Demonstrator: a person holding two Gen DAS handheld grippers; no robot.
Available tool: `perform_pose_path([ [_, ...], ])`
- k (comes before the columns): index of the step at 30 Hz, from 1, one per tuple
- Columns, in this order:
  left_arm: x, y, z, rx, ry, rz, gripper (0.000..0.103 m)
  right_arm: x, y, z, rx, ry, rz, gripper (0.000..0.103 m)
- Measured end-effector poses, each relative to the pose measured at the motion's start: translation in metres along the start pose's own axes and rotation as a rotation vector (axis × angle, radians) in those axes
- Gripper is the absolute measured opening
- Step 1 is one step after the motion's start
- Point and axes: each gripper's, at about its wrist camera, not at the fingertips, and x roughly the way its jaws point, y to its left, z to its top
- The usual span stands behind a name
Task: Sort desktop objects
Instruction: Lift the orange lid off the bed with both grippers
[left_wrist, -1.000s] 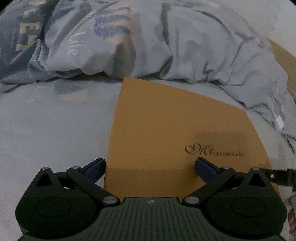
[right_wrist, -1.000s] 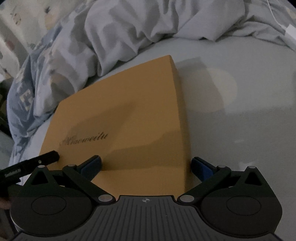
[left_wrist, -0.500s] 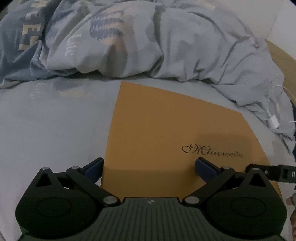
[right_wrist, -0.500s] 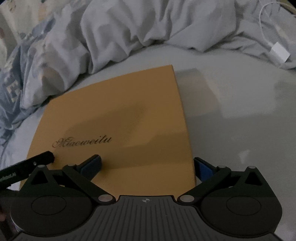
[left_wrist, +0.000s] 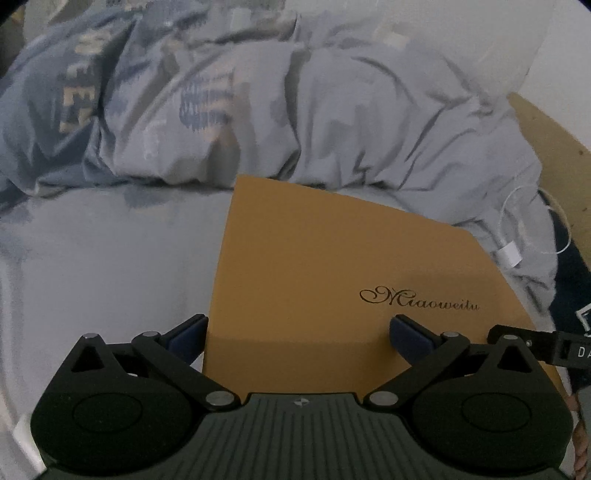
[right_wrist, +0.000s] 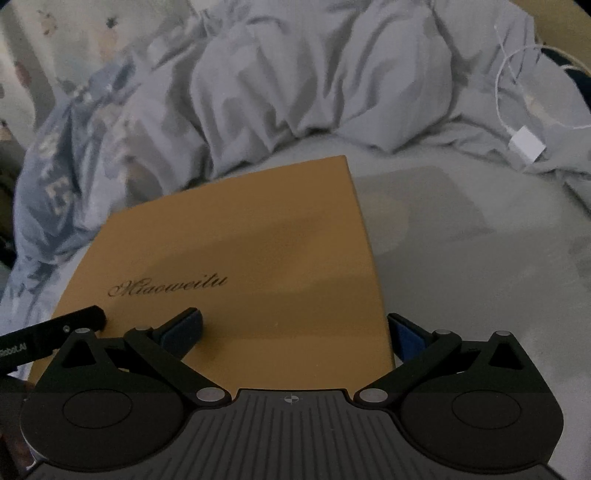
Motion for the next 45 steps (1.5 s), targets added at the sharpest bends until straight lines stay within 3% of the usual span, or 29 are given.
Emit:
perform_pose_path([
  [20, -0.182, -0.034, -0.004, 0.005, -0.127, -0.004, 0.103, -0.209, 0.046, -0.018, -0.036, -0.105, 0.024, 0.103],
  [32, -0.275, -0.046, -0.031, 0.007, -0.19, 0.018, 0.103, -0.317, 0.075, -0.063, -0.064, -0.146, 0.047, 0.103],
  [45, -0.355, -0.055, -0.07, 0.013, -0.219, 0.04, 0.103, -0.407, 0.095, -0.121, -0.096, -0.169, 0.081, 0.103],
])
